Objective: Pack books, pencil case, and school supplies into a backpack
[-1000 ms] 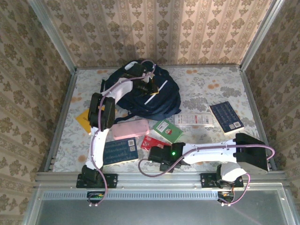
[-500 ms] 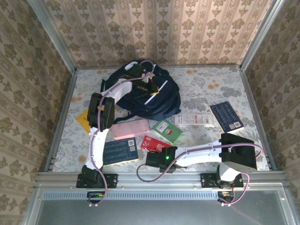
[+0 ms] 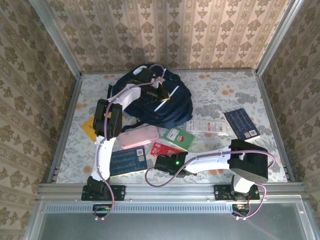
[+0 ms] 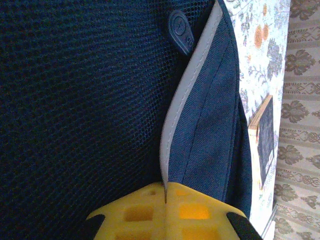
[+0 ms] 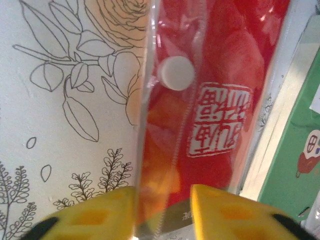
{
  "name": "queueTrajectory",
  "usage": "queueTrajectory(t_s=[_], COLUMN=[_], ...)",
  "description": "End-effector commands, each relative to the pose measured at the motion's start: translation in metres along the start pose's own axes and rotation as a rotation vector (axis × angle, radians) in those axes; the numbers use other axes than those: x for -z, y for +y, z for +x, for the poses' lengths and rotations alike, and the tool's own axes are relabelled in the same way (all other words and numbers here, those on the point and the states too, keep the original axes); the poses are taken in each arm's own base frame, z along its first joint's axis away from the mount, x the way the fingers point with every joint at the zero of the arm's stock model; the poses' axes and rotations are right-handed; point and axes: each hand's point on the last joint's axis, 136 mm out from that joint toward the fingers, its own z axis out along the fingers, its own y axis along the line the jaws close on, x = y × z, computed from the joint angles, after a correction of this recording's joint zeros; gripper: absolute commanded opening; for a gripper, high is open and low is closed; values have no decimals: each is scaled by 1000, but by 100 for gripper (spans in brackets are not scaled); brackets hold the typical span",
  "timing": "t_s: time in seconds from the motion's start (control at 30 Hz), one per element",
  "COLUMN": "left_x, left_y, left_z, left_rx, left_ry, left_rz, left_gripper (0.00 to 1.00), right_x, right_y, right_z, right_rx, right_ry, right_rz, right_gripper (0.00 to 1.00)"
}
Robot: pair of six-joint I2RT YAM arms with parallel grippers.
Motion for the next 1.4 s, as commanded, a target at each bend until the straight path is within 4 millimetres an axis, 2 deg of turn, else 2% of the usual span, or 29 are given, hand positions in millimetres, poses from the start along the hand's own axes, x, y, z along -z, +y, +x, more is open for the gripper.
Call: queueTrajectory(t_s=[0.0, 0.03, 0.07, 0.2, 0.43, 0.6, 0.93, 1.13, 1.2, 1.23, 1.37], left_x=[7, 7, -2, -3, -1, 1, 2, 3, 3, 4, 29], left_y=[-11, -11, -21, -22, -24, -29, -29, -31, -32, -36, -54], left_z=[3, 3, 13, 14, 14, 14, 16, 15, 15, 14, 0], left_rx=[4, 2, -15, -22, -38, -52, -56, -63, -64, -69, -98], left_ry=[13, 14, 37, 41, 39, 36, 35, 33, 34, 33, -16], left_rz=[30, 30, 37, 35, 26, 35, 31, 32, 48, 61, 97], left_gripper=[0, 0, 0, 0, 1, 10, 11, 11, 0, 0, 0], right_x=[-3, -2, -1, 9, 44, 63, 67, 82, 84, 87, 96], right_y=[-9, -10, -11, -16, -36, -48, -59, -86, -98, -104, -128], right_z=[-2, -4, -4, -5, -9, -10, -5, -1, 6, 8, 24], right_rx=[0, -6, -9, -22, -94, -263, -646, -869, -943, -978, -1129], right_ry=[3, -5, -11, -39, -152, -247, -306, -425, -446, -466, -524], right_rz=[48, 51, 52, 56, 59, -41, -297, -379, -371, -373, -353], right_gripper=[26, 25, 24, 14, 0, 0, 0, 0, 0, 0, 0])
